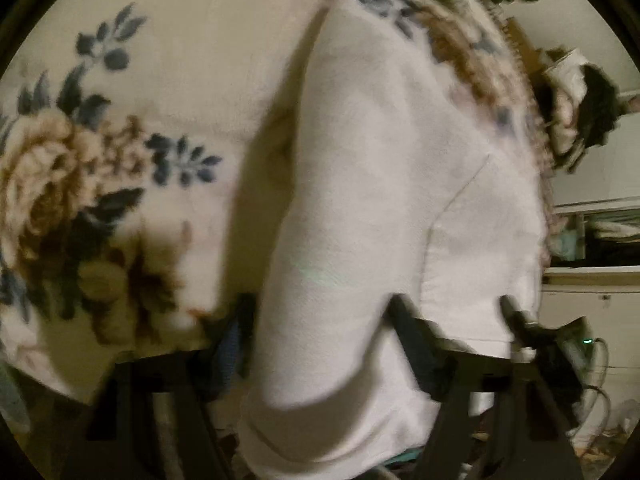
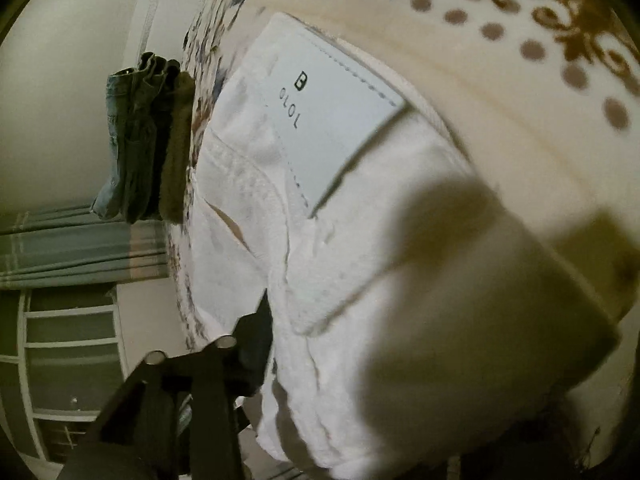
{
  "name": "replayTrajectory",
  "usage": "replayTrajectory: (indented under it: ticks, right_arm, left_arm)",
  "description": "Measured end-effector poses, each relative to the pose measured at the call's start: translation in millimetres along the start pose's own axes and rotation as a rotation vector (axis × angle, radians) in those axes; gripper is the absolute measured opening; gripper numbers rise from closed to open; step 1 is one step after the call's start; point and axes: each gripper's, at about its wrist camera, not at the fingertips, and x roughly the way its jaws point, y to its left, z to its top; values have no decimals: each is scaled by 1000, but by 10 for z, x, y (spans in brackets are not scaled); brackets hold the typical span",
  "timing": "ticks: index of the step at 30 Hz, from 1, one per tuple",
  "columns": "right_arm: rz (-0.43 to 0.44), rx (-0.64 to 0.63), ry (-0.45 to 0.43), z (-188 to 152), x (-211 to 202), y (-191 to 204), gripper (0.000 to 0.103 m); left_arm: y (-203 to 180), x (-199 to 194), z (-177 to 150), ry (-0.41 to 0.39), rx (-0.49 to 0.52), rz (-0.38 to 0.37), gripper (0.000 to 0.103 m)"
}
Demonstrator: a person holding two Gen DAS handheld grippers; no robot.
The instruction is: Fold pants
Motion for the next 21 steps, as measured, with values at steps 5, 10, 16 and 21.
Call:
replayTrajectory:
  ticks: [5, 10, 16, 21]
  right_arm:
    - [-30, -48, -23, 34, -171, 313, 28]
    - [-23, -87, -40, 13, -461, 763, 26]
    - [10, -142, -43, 84, -850, 1532, 25]
    - [48, -203, -67, 323, -1061, 2348, 25]
  left_arm:
    - [-113, -240, -37, -31, 21, -47, 20]
    - [-362, -691, -8, -69, 43, -59, 19]
    - [-761, -1417, 164, -116, 100, -56, 19]
    - [-1117, -1991, 564, -177, 118, -72, 19]
